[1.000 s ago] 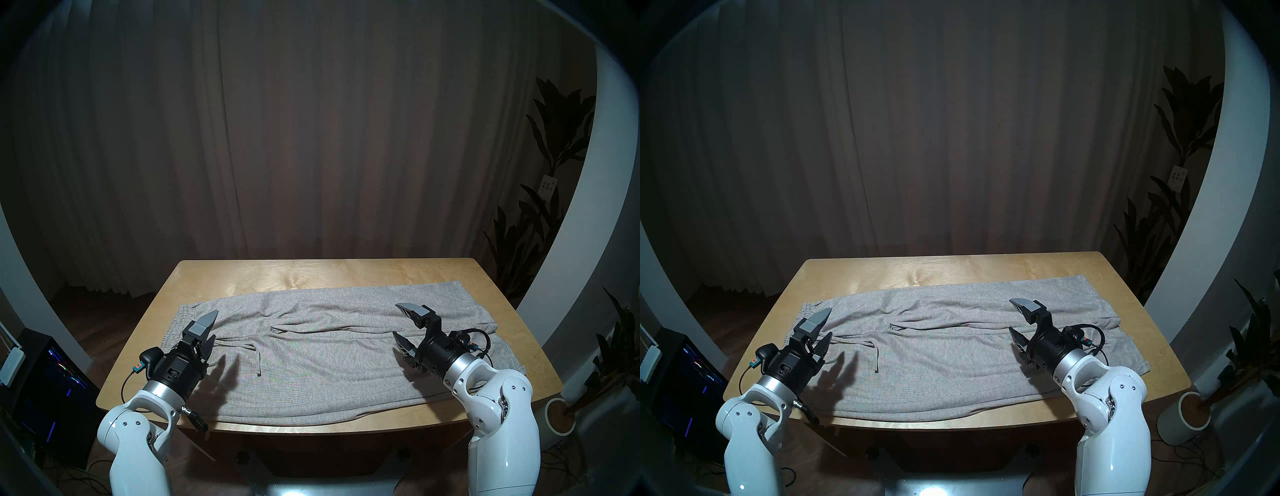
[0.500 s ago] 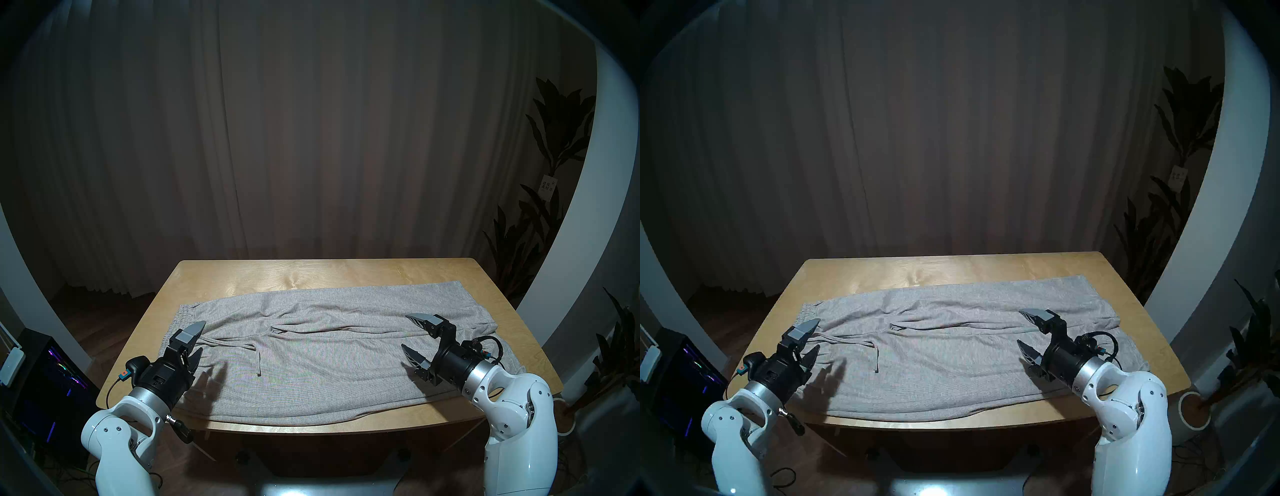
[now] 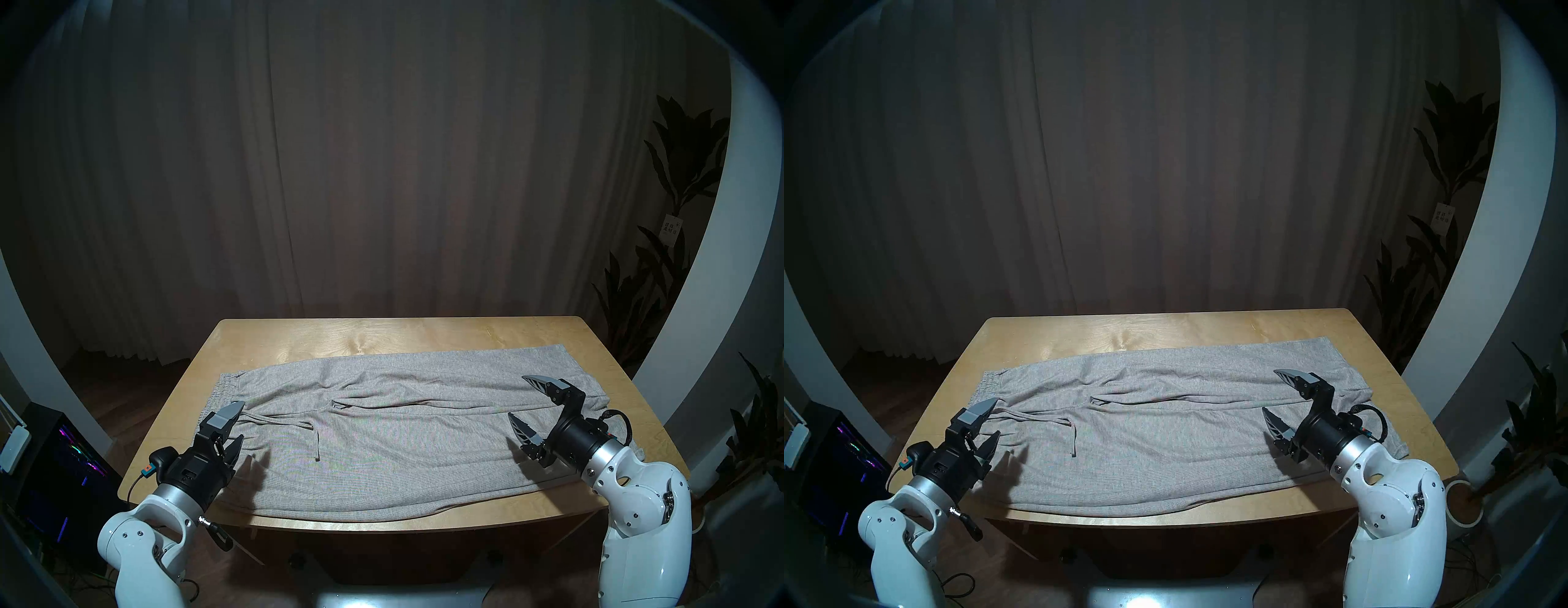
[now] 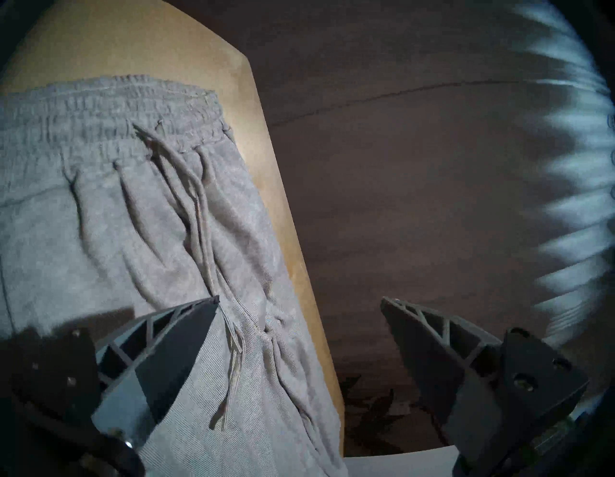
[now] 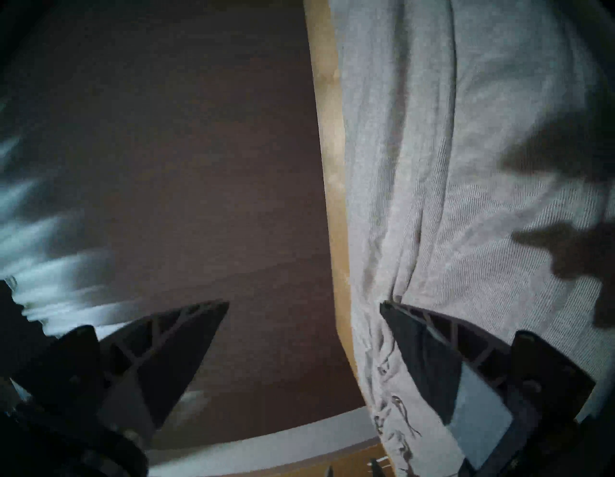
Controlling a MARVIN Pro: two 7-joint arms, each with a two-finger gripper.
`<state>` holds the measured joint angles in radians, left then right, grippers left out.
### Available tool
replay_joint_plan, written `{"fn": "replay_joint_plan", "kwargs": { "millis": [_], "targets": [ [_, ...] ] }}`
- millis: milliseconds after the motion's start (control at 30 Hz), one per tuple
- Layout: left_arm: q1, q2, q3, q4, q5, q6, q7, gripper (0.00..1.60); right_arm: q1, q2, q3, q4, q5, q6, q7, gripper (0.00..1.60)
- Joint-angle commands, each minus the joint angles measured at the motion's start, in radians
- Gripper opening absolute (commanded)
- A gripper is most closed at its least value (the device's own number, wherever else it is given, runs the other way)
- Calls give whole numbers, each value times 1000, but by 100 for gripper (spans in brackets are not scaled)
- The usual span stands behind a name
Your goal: Fold the pants in half lengthwise, then in half again, and set them down flat
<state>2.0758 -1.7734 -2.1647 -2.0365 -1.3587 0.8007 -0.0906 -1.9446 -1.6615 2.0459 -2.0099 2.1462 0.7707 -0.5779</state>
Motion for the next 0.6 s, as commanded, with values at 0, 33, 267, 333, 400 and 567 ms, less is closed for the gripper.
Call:
{"fn": "replay_joint_plan", "kwargs": {
  "millis": [0,33,267,333,400,567],
  "targets": [
    [14,1,-24,-23,-34,32,20,160,-47,14,39,-14,167,-36,-100,160],
    [17,-7,-24,-27,-39,35,22,160,-53,20,42,-17,183,-40,-120,160],
    [43,-51,-38,-98,-110,50,169,160,-84,63,69,-10,298,-30,-215,160],
    [58,-63,-47,-120,-118,53,205,160,-93,66,81,-5,304,-30,-222,160],
    [72,-76,-56,-142,-151,53,250,160,-97,80,93,9,325,-19,-234,160],
    [103,-98,-49,-188,-205,20,340,160,-90,111,125,61,367,-4,-255,160]
  ]
}}
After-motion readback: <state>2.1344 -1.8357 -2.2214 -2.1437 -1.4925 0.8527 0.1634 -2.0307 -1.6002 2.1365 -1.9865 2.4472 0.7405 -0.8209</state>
